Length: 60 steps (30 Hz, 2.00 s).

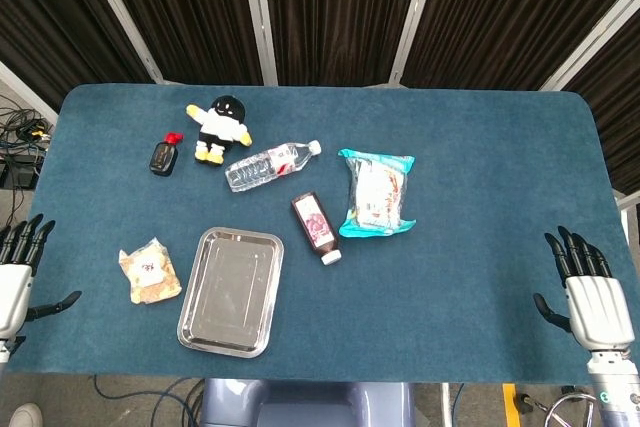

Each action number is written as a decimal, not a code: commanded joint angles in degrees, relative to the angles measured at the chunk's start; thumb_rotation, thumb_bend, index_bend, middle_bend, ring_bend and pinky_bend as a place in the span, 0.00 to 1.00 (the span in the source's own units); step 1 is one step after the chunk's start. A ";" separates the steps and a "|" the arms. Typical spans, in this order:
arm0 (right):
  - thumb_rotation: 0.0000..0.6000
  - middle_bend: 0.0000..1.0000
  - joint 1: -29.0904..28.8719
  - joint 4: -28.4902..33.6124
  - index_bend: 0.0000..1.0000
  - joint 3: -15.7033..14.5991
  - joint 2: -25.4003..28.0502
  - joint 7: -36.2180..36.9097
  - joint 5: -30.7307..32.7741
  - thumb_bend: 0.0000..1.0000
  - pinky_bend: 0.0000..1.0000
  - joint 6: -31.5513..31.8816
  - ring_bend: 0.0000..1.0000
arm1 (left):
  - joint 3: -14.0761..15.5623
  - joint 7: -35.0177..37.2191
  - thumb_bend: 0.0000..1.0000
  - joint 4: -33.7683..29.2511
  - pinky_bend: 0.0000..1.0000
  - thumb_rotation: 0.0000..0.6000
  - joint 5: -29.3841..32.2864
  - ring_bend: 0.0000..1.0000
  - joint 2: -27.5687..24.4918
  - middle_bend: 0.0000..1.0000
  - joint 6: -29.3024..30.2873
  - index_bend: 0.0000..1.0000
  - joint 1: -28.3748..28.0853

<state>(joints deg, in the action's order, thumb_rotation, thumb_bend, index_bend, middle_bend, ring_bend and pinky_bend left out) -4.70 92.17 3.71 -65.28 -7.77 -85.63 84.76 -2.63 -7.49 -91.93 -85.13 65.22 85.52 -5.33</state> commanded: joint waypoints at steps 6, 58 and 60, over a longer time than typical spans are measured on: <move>1.00 0.00 0.01 0.18 0.00 0.01 0.01 -0.09 -0.02 0.30 0.12 0.02 0.00 | 0.11 -0.06 0.01 -0.04 0.00 1.00 0.20 0.00 -0.02 0.00 -0.56 0.00 -0.14; 1.00 0.00 0.33 0.75 0.00 -0.22 0.36 1.22 -0.49 0.30 0.12 0.31 0.00 | -1.21 -20.18 0.34 -9.17 0.71 1.00 9.39 0.65 0.11 0.71 -16.50 0.68 -14.41; 1.00 0.00 0.31 0.76 0.00 -0.22 0.29 1.13 -0.54 0.30 0.12 0.31 0.00 | -1.65 -19.28 0.33 -11.05 0.71 1.00 8.35 0.64 -0.58 0.70 -16.12 0.67 -14.75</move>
<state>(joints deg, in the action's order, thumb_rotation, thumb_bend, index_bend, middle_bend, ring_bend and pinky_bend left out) -4.40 92.93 3.49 -64.99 -6.64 -86.16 85.08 -3.46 -28.30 -100.26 -74.91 66.51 68.02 -19.86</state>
